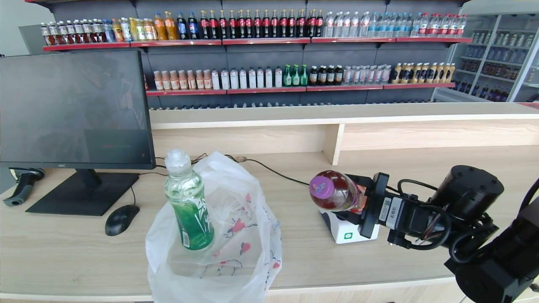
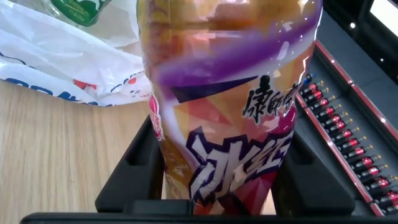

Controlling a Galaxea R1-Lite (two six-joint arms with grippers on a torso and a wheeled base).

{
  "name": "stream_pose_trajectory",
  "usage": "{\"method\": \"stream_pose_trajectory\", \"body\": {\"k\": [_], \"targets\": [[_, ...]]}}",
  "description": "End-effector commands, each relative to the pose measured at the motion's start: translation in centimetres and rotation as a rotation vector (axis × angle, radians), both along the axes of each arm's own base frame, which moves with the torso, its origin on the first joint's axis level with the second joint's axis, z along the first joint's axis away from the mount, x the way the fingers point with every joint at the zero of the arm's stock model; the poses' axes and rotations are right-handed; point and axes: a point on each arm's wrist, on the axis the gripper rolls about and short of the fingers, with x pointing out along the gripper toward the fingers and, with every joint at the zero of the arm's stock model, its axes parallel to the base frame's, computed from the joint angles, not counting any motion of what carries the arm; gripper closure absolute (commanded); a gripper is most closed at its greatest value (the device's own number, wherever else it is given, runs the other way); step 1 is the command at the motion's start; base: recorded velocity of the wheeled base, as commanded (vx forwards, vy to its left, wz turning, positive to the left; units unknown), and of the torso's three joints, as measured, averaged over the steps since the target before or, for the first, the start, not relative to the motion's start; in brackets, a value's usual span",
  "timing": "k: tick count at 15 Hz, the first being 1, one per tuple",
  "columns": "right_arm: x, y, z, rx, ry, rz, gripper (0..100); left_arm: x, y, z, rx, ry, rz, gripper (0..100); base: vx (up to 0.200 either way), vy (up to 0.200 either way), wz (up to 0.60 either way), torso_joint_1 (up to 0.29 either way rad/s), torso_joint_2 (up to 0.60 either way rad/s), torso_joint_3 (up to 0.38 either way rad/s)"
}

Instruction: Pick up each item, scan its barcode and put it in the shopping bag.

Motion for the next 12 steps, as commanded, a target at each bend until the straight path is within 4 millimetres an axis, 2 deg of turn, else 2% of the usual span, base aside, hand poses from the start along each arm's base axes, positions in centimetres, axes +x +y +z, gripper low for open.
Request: {"method": "stream_pose_trajectory", "body": {"k": [1, 6, 9, 12], "targets": [[0.2, -0.2, -0.2, -0.002, 0.007, -0.008, 100, 0.0, 0.0, 0.0, 0.000, 0.000, 0.000, 0, 0.000, 0.000, 0.00, 0.000, 0.00, 0.000], [0.3, -0.7, -0.5, -0.005, 0.020, -0.023, 100, 0.0, 0.0, 0.0, -0.002, -0.002, 0.000, 0, 0.000, 0.000, 0.00, 0.000, 0.00, 0.000], [0.4, -0.8, 0.1, 0.007, 0.002, -0.029, 100, 0.0, 0.0, 0.0, -0.002, -0.002, 0.000, 0, 0.000, 0.000, 0.00, 0.000, 0.00, 0.000], [1.2, -2.4, 0.0, 0.007, 0.006, -0.088, 100, 0.0, 0.0, 0.0, -0.002, 0.000, 0.000, 0, 0.000, 0.000, 0.00, 0.000, 0.00, 0.000]]}}
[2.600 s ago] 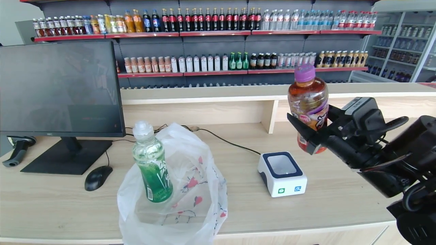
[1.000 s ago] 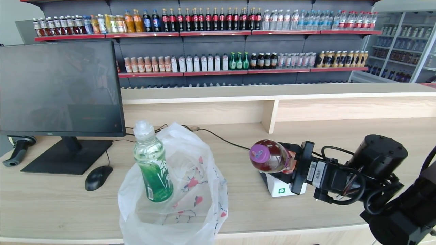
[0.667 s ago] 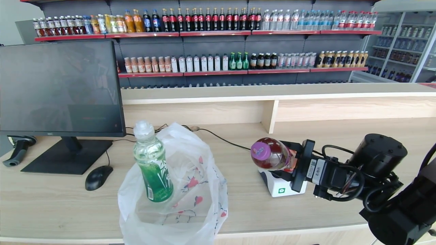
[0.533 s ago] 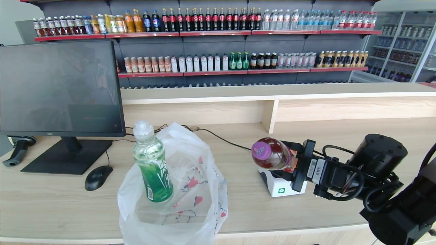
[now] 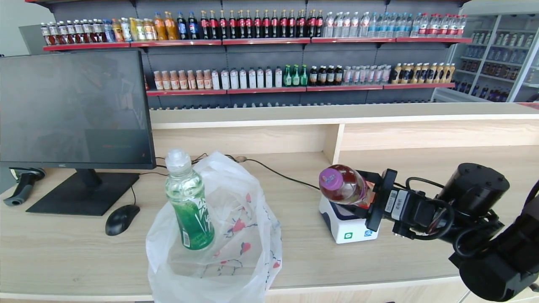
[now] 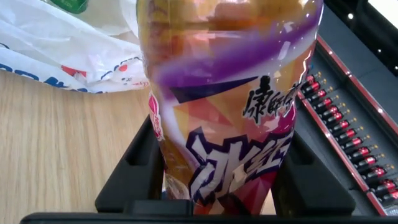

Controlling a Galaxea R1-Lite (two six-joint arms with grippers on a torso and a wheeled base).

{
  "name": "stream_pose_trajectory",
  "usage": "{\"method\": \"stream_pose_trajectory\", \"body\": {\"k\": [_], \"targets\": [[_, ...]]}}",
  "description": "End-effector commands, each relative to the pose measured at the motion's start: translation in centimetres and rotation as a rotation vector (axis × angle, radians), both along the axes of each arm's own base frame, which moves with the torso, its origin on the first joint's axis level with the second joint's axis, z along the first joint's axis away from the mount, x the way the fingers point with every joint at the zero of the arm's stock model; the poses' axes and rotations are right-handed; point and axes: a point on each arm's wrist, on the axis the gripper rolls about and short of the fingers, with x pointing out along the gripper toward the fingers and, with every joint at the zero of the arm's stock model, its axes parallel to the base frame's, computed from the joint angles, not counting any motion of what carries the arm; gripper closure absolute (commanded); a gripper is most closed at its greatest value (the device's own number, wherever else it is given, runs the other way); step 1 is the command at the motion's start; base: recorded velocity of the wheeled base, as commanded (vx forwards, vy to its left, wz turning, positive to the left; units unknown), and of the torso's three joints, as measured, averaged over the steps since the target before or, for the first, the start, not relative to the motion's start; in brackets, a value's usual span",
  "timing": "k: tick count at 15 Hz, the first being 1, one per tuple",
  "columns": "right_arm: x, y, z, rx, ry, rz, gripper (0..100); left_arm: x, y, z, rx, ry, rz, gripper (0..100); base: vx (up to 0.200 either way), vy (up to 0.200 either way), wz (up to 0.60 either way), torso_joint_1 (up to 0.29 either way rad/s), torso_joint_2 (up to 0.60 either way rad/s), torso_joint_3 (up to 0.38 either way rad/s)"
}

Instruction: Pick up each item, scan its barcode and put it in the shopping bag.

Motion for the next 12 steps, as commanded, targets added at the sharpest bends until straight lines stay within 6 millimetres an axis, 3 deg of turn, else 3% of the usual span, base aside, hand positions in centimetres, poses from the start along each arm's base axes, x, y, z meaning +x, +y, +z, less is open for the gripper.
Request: {"method": "stream_pose_trajectory", "body": {"k": [1, 6, 12], "targets": [[0.5, -1.1, 0.2, 0.005, -0.007, -0.039, 100, 0.0, 0.0, 0.0, 0.000, -0.001, 0.000, 0, 0.000, 0.000, 0.00, 0.000, 0.00, 0.000], [1.0, -1.0, -1.0, -0.007, 0.031, -0.039, 100, 0.0, 0.0, 0.0, 0.001, -0.001, 0.000, 0, 0.000, 0.000, 0.00, 0.000, 0.00, 0.000], [0.9, -0.7, -1.0, 0.000, 0.041, -0.030, 100, 0.0, 0.0, 0.0, 0.003, -0.001, 0.000, 0, 0.000, 0.000, 0.00, 0.000, 0.00, 0.000]]}}
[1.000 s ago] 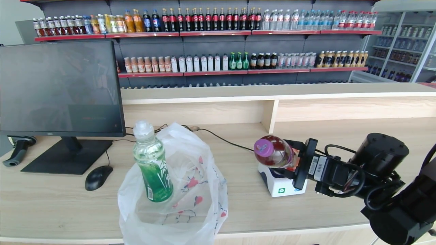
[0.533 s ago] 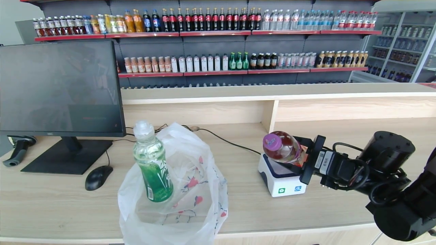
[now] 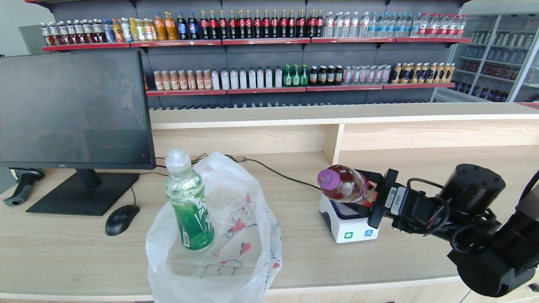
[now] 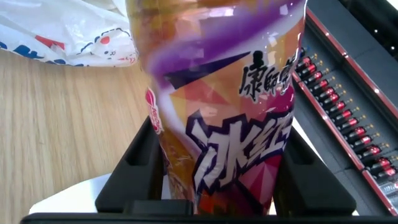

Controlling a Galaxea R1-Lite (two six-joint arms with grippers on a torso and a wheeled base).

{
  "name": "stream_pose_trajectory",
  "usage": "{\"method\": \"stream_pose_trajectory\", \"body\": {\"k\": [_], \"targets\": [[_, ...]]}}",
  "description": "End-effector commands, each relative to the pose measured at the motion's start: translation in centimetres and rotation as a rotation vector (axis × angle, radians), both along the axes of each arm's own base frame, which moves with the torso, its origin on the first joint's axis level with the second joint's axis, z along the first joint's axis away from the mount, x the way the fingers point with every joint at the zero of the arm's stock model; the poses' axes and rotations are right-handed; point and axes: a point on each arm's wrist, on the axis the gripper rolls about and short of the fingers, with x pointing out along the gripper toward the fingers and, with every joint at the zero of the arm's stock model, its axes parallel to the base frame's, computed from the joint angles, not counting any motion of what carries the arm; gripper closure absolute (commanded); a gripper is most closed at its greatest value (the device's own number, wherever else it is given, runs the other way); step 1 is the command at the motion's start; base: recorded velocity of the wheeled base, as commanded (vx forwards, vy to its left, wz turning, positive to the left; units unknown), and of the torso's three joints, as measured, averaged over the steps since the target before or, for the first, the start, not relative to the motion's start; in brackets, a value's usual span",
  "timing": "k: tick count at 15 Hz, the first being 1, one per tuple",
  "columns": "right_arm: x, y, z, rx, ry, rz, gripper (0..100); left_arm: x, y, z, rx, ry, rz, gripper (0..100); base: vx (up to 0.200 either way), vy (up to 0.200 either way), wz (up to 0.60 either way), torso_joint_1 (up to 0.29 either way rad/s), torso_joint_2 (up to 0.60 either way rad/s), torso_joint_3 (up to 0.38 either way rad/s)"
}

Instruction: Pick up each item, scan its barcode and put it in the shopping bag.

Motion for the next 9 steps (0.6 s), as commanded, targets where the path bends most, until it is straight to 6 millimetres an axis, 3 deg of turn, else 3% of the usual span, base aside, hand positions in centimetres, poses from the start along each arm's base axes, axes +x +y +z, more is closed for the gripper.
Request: {"method": "stream_pose_trajectory", "body": {"k": [1, 6, 9], "targets": [[0.0, 0.1, -0.1, 0.000, 0.004, 0.002, 100, 0.0, 0.0, 0.0, 0.002, -0.001, 0.000, 0, 0.000, 0.000, 0.00, 0.000, 0.00, 0.000], [-0.1, 0.2, 0.0, 0.011, 0.016, 0.008, 100, 0.0, 0.0, 0.0, 0.000, -0.001, 0.000, 0, 0.000, 0.000, 0.00, 0.000, 0.00, 0.000], [-1.0, 1.5, 1.0, 0.046, 0.025, 0.049, 100, 0.0, 0.0, 0.0, 0.000, -0.001, 0.000, 0, 0.000, 0.000, 0.00, 0.000, 0.00, 0.000]]}}
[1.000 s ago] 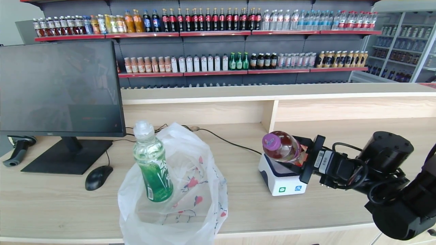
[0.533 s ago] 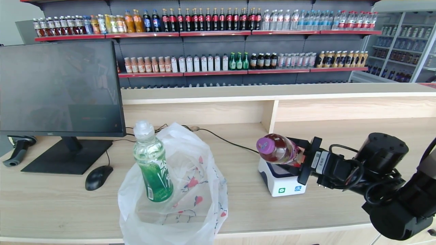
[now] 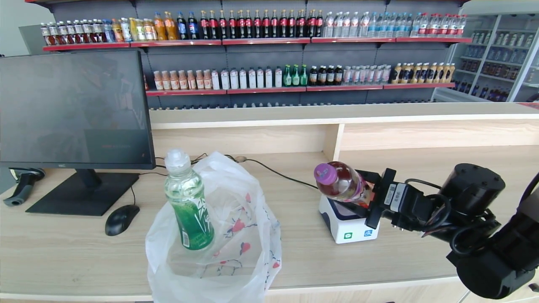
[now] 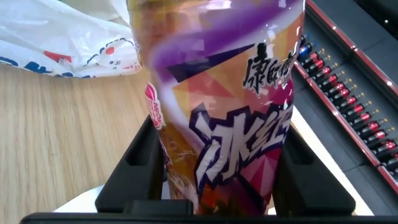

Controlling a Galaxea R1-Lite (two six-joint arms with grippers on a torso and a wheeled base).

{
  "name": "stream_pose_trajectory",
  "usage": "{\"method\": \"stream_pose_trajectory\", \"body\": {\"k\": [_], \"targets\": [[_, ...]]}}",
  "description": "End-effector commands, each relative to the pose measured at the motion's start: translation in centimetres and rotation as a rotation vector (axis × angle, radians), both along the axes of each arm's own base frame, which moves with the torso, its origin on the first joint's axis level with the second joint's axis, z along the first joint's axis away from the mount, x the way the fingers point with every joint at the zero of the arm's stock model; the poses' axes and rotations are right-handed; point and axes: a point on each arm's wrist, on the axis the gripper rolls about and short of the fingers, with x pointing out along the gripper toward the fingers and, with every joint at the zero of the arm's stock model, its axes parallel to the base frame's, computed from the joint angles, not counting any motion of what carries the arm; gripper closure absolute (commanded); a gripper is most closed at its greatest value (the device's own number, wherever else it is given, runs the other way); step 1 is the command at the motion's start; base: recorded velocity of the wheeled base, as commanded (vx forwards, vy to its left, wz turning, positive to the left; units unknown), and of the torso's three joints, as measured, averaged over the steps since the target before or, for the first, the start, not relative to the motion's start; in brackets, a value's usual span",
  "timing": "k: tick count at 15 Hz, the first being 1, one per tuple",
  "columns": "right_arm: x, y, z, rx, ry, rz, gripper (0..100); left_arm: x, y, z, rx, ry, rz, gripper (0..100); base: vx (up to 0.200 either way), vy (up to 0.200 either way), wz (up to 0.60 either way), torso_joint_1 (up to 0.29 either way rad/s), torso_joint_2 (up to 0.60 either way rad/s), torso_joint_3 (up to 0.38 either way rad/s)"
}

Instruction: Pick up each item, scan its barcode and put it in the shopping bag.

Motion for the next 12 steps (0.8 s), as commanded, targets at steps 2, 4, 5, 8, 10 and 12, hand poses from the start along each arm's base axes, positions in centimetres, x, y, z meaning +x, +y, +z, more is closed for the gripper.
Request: {"method": "stream_pose_trajectory", "body": {"k": [2, 4, 5, 8, 10, 12], "targets": [[-1.0, 0.8, 1.7, 0.037, -0.027, 0.027, 100, 0.0, 0.0, 0.0, -0.002, -0.001, 0.000, 0, 0.000, 0.000, 0.00, 0.000, 0.00, 0.000], [-1.6, 0.7, 2.8, 0.078, -0.026, 0.005, 100, 0.0, 0.0, 0.0, -0.003, -0.001, 0.000, 0, 0.000, 0.000, 0.00, 0.000, 0.00, 0.000], [-1.9, 0.8, 3.5, 0.103, -0.026, 0.000, 100, 0.0, 0.0, 0.0, -0.002, -0.001, 0.000, 0, 0.000, 0.000, 0.00, 0.000, 0.00, 0.000], [-4.0, 2.3, 5.0, 0.175, -0.003, 0.002, 100, 0.0, 0.0, 0.0, -0.002, -0.001, 0.000, 0, 0.000, 0.000, 0.00, 0.000, 0.00, 0.000], [-5.9, 4.0, 6.3, 0.259, 0.022, 0.003, 100, 0.0, 0.0, 0.0, -0.003, -0.001, 0.000, 0, 0.000, 0.000, 0.00, 0.000, 0.00, 0.000], [-8.0, 4.8, 7.7, 0.375, 0.076, -0.018, 100, 0.0, 0.0, 0.0, -0.003, -0.001, 0.000, 0, 0.000, 0.000, 0.00, 0.000, 0.00, 0.000]]}}
